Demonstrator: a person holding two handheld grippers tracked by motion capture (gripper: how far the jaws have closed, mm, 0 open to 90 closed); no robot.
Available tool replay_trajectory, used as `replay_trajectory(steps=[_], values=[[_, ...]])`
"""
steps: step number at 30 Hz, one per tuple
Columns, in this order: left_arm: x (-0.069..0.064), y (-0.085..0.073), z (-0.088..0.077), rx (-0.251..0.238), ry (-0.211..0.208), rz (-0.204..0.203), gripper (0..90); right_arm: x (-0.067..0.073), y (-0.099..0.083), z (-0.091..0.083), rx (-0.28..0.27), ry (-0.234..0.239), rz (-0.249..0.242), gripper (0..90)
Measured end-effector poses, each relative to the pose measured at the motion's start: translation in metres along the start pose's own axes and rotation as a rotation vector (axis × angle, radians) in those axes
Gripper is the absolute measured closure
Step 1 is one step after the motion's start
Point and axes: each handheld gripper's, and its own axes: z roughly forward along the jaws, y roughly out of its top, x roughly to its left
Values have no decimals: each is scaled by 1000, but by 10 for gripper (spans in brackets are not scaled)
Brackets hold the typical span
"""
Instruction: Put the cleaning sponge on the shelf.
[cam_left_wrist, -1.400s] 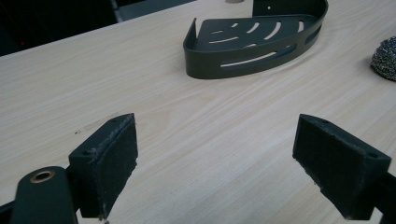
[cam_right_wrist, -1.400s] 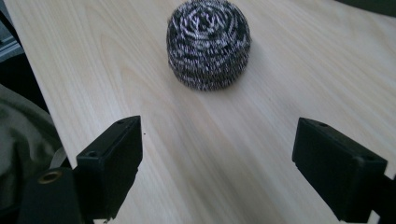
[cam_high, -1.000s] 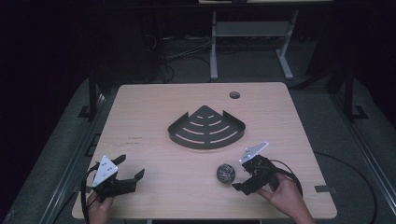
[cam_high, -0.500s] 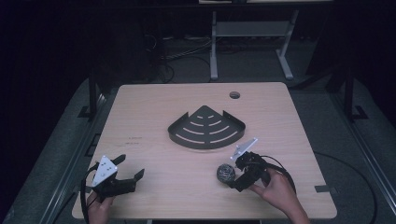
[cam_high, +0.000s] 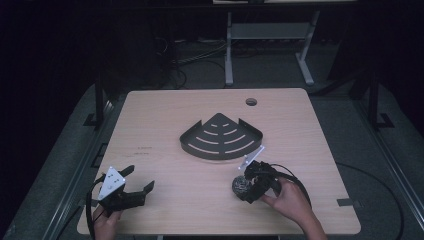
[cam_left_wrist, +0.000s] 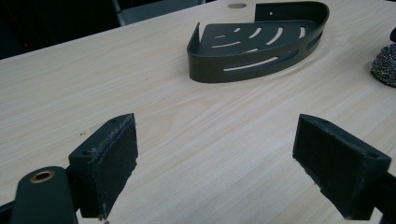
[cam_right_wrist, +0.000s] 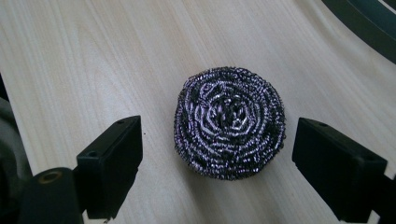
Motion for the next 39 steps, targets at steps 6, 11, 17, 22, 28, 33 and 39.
replay_trajectory(steps=[6,11,17,22,28,33,39], values=[[0,0,0,-3,-1,-3,133,-2,3,5,16,6,4,158],[0,0,0,0,-3,0,133,-4,4,11,44,3,8,179],[0,0,0,-2,-3,-2,133,-5,5,13,57,6,9,215],[0,0,0,-5,-3,-5,133,-4,8,15,80,-12,-10,254],[1,0,0,-6,-2,-7,132,-5,12,15,95,-8,-22,303],[2,0,-1,-7,-2,-7,133,-6,13,15,107,-5,-26,318],[1,0,0,-7,-4,-9,133,-4,14,15,107,-1,-35,334]])
